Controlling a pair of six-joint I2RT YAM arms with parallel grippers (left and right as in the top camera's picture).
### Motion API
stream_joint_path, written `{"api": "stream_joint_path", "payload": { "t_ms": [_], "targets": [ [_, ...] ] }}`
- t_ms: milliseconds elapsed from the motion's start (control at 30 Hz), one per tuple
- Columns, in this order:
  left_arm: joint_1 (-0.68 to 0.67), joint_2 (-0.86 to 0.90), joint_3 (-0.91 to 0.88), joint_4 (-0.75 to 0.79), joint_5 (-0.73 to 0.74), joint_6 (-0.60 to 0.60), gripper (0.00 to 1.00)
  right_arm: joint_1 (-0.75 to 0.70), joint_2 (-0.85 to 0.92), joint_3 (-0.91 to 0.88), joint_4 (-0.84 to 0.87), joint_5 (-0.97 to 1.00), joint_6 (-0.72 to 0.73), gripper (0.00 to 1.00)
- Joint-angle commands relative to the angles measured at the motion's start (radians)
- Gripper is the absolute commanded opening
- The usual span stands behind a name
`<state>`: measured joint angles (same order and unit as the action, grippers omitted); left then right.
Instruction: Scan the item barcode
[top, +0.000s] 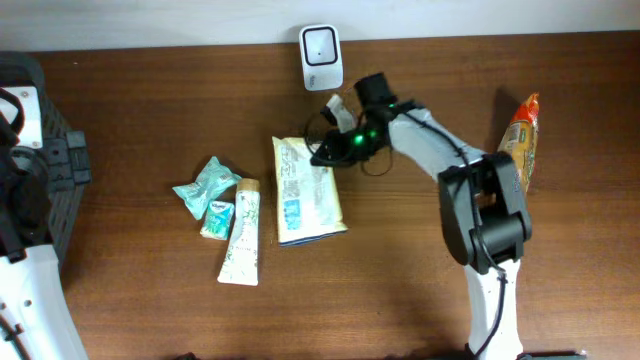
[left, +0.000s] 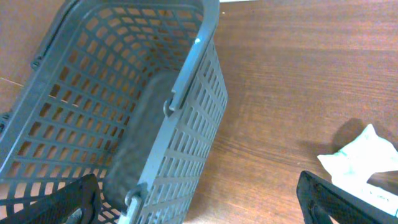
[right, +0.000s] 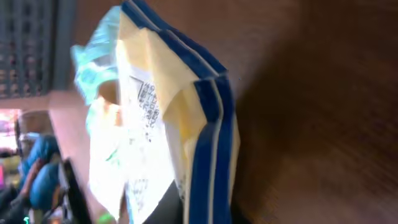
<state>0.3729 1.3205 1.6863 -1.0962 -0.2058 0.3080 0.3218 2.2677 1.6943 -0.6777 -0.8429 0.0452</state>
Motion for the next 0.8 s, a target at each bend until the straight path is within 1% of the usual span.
{"api": "stream_joint_path", "payload": {
  "t_ms": [0, 67, 133, 233, 267, 300, 333, 367, 400, 433, 467, 533, 600, 633, 767],
  "targets": [
    [0.003, -0.001, 0.004, 0.002, 0.008, 0.011, 0.99, 0.006, -0.002, 0.070, -0.074, -0.079, -0.195, 0.34],
    [0.003, -0.001, 0.004, 0.002, 0.007, 0.011, 0.99, 0.006, -0.003, 0.072, -0.121, -0.056, -0.195, 0.41],
    [0.003, -0.001, 0.004, 0.002, 0.008, 0.011, 0.99, 0.003, -0.003, 0.072, -0.153, 0.021, -0.195, 0.41],
    [0.003, -0.001, 0.004, 0.002, 0.008, 0.011, 0.99, -0.021, -0.002, 0.108, -0.098, 0.063, -0.182, 0.46],
    [0.003, -0.001, 0.004, 0.002, 0.008, 0.011, 0.99, -0.021, -0.002, 0.109, -0.041, 0.123, -0.108, 0.48],
    [0.003, -0.001, 0.004, 0.002, 0.008, 0.011, 0.99, -0.013, 0.003, 0.108, -0.011, 0.148, -0.069, 0.52],
    [0.003, -0.001, 0.004, 0.002, 0.008, 0.011, 0.99, 0.002, 0.013, 0.108, 0.009, 0.160, -0.048, 0.57],
    [0.003, -0.001, 0.004, 0.002, 0.008, 0.011, 0.99, 0.013, 0.021, 0.102, 0.009, 0.234, -0.014, 0.61],
    [0.003, -0.001, 0.004, 0.002, 0.008, 0.011, 0.99, 0.018, 0.030, 0.099, 0.009, 0.254, -0.006, 0.62],
    [0.003, -0.001, 0.004, 0.002, 0.008, 0.011, 0.99, 0.018, 0.037, 0.095, 0.013, 0.253, -0.006, 0.61],
    [0.003, -0.001, 0.004, 0.002, 0.008, 0.011, 0.99, 0.019, 0.046, 0.095, 0.012, 0.249, -0.006, 0.57],
    [0.003, -0.001, 0.004, 0.002, 0.008, 0.011, 0.99, 0.019, 0.055, 0.086, 0.010, 0.227, -0.006, 0.53],
    [0.003, -0.001, 0.004, 0.002, 0.008, 0.011, 0.99, 0.020, 0.067, 0.083, 0.009, 0.218, -0.006, 0.41],
    [0.003, -0.001, 0.004, 0.002, 0.008, 0.011, 0.99, 0.022, 0.074, 0.083, 0.010, 0.210, -0.006, 0.40],
    [0.003, -0.001, 0.004, 0.002, 0.008, 0.011, 0.99, 0.051, 0.079, 0.082, 0.000, 0.169, -0.002, 0.39]
  ]
}}
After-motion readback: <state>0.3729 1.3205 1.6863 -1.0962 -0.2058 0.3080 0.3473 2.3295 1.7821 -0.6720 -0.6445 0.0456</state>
